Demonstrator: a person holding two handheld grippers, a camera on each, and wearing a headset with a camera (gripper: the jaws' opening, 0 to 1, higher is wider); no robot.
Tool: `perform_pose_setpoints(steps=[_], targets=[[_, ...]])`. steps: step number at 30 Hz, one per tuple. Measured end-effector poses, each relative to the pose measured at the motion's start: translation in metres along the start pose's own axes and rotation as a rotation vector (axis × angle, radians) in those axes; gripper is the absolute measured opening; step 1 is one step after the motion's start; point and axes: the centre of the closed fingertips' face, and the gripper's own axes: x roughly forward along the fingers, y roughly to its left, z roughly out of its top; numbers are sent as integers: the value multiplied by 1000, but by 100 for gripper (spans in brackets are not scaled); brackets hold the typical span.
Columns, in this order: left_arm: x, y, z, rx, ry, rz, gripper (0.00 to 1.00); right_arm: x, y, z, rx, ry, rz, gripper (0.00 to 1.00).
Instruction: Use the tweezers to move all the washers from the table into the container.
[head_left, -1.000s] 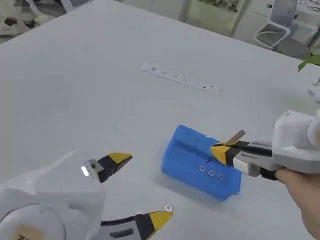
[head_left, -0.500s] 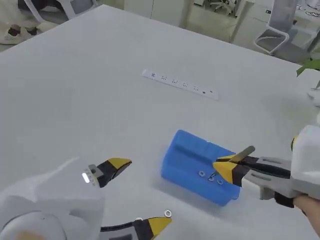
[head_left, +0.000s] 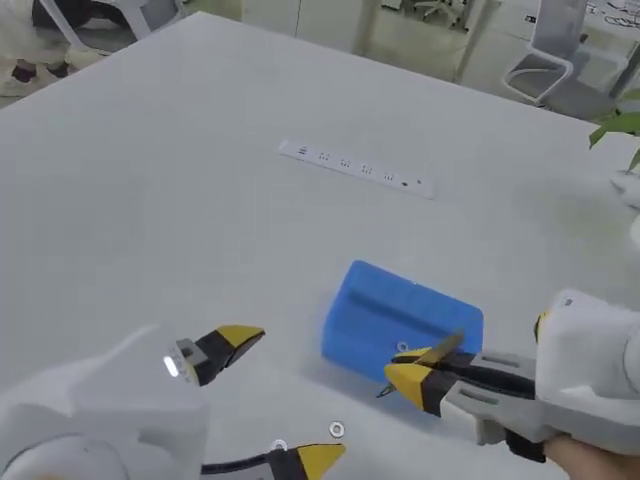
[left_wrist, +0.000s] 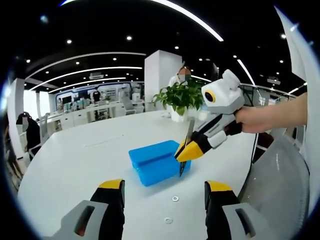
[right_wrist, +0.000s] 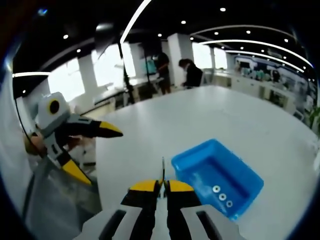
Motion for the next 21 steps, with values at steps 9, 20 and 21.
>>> perform_pose_setpoints(steps=[9,20,21], targets=[[-2,1,0,-2,-8,8,64,15,2,-11,-19,43,9,4],[-2,4,1,-5,-10,18,64,35,14,-13,-50,82,45,4],[-2,4,1,-7,-10,17,64,36,14,-13,-51,83,48,4]])
